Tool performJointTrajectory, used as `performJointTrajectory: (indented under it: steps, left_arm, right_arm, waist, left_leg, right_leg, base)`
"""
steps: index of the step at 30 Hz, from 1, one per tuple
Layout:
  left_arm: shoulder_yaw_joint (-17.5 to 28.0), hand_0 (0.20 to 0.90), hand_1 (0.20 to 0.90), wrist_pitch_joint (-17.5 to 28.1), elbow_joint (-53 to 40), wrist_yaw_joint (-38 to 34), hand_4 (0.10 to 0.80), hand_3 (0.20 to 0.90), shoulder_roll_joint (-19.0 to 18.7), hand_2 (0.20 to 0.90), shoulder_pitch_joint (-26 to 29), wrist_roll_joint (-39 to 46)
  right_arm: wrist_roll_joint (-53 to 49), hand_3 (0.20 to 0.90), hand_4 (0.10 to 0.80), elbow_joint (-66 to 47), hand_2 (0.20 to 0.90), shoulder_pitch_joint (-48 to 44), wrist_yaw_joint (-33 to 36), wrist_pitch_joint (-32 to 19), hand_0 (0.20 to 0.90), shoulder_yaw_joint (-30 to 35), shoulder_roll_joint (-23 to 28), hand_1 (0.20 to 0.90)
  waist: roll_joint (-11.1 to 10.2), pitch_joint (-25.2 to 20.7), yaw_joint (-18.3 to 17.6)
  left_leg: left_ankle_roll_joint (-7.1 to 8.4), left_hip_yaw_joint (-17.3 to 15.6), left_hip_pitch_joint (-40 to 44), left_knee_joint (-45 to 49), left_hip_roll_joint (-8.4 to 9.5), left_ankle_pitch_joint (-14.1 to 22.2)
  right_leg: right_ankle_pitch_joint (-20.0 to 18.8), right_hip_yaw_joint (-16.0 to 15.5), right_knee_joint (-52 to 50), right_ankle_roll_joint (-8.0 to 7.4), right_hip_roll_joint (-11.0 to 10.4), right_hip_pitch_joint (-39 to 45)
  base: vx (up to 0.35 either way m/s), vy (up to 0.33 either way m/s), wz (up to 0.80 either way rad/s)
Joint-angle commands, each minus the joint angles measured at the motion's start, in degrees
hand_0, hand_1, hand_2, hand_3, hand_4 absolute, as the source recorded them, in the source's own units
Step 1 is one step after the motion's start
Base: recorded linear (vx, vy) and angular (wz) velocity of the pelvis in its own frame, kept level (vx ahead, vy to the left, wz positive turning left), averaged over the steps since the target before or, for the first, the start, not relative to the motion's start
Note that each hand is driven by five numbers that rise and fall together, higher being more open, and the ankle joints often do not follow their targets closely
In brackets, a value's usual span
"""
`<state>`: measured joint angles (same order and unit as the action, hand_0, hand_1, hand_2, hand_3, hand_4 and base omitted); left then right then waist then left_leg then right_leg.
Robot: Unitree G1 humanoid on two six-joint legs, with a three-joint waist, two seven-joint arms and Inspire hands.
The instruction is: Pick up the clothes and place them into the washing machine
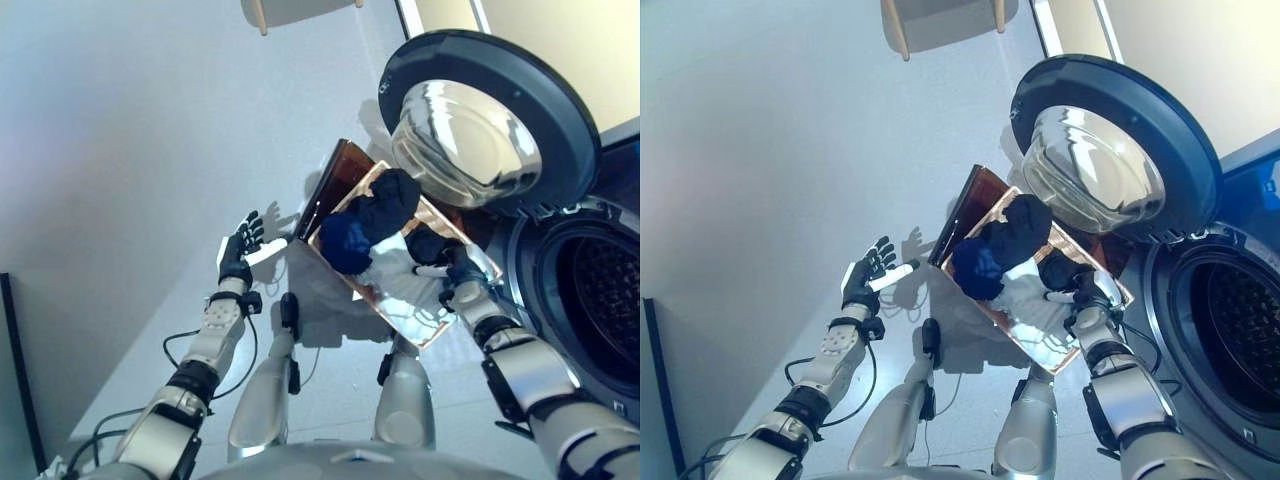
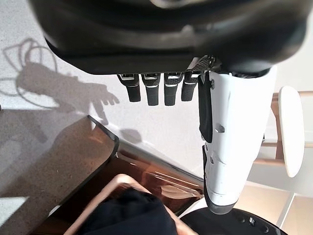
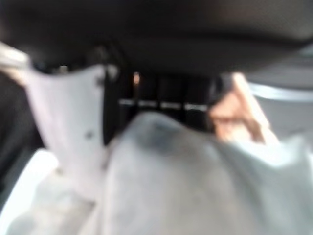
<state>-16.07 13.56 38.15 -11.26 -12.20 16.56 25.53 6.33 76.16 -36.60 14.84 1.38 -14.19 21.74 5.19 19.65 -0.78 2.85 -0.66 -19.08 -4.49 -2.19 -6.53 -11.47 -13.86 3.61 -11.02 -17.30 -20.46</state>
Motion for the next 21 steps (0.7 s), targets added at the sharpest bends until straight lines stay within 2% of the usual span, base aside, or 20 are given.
performJointTrajectory:
  steps: [1, 15, 16, 18, 19, 21]
  left_arm:
    - [3.4, 0.900, 0.900, 2.7, -2.9, -0.1, 0.800, 0.900, -2.4, 0.900, 1.1, 0.4]
    - [5.5, 0.900, 0.900, 3.0, -0.9, 0.2, 0.800, 0.900, -2.1, 0.900, -1.2, 0.9]
    - [5.8, 0.900, 0.900, 3.0, -0.6, 0.2, 0.800, 0.900, -1.6, 0.900, -2.0, 1.3]
    - [6.1, 0.900, 0.900, 3.0, -0.6, 0.2, 0.800, 0.900, -1.4, 0.900, -2.5, 1.4]
    - [6.7, 0.900, 0.900, 3.3, -0.4, 0.1, 0.800, 0.900, -1.3, 0.900, -3.2, 1.7]
    - [7.0, 0.900, 0.900, 3.3, -0.3, -0.1, 0.800, 0.900, -1.3, 0.900, -3.5, 1.7]
  right_arm:
    - [0.9, 0.200, 0.300, 0.7, 0.200, -0.5, 0.0, 0.1, 0.200, -4.1, -0.8, 0.200]
    - [-5.5, 0.200, 0.300, -1.7, 0.200, 3.2, 2.5, -2.3, 0.200, 2.5, 2.7, 0.200]
    - [-10.3, 0.200, 0.300, -2.5, 0.200, 4.4, 3.4, -3.7, 0.200, 6.2, 2.8, 0.200]
    - [-13.2, 0.200, 0.300, -3.4, 0.200, 5.1, 4.3, -4.8, 0.200, 8.5, 2.9, 0.200]
    - [-19.3, 0.200, 0.300, -5.7, 0.200, 6.4, 5.3, -7.5, 0.200, 12.4, 2.2, 0.200]
    - [-22.9, 0.200, 0.300, -7.6, 0.200, 7.3, 5.6, -9.0, 0.200, 14.3, 1.6, 0.200]
  waist:
    - [-2.5, -0.1, 0.1]
    - [-3.0, -3.6, -0.7]
    - [-2.8, -3.9, -0.8]
    - [-2.7, -4.2, -0.9]
    - [-2.6, -4.7, -1.2]
    - [-2.6, -4.9, -1.2]
  left_leg:
    - [3.54, -1.4, 0.7, 5.1, -0.24, 5.0]
    - [3.69, -1.9, 5.1, 2.8, -0.32, 5.1]
    - [3.82, -2.1, 6.2, 2.3, -0.60, 5.3]
    - [3.82, -2.2, 6.5, 2.0, -0.61, 5.1]
    - [3.84, -2.5, 7.4, 1.8, -0.82, 5.3]
    - [3.87, -2.6, 8.0, 1.6, -1.06, 5.4]
  right_leg:
    - [-3.1, 4.1, -4.7, -1.89, -5.3, -2.5]
    - [-2.2, 4.8, -4.7, -1.90, -5.3, 0.0]
    - [-1.8, 4.9, -4.7, -1.92, -5.0, 0.7]
    - [-1.8, 4.9, -4.5, -1.95, -5.0, 1.0]
    - [-1.6, 5.0, -4.4, -1.98, -4.7, 1.5]
    - [-1.4, 5.0, -4.4, -1.96, -4.5, 1.9]
  base:
    - [0.000, 0.000, 0.00]
    - [0.032, -0.009, -0.05]
    - [0.052, -0.011, -0.06]
    - [0.061, -0.005, -0.11]
    - [0.066, -0.004, -0.14]
    - [0.045, -0.019, -0.10]
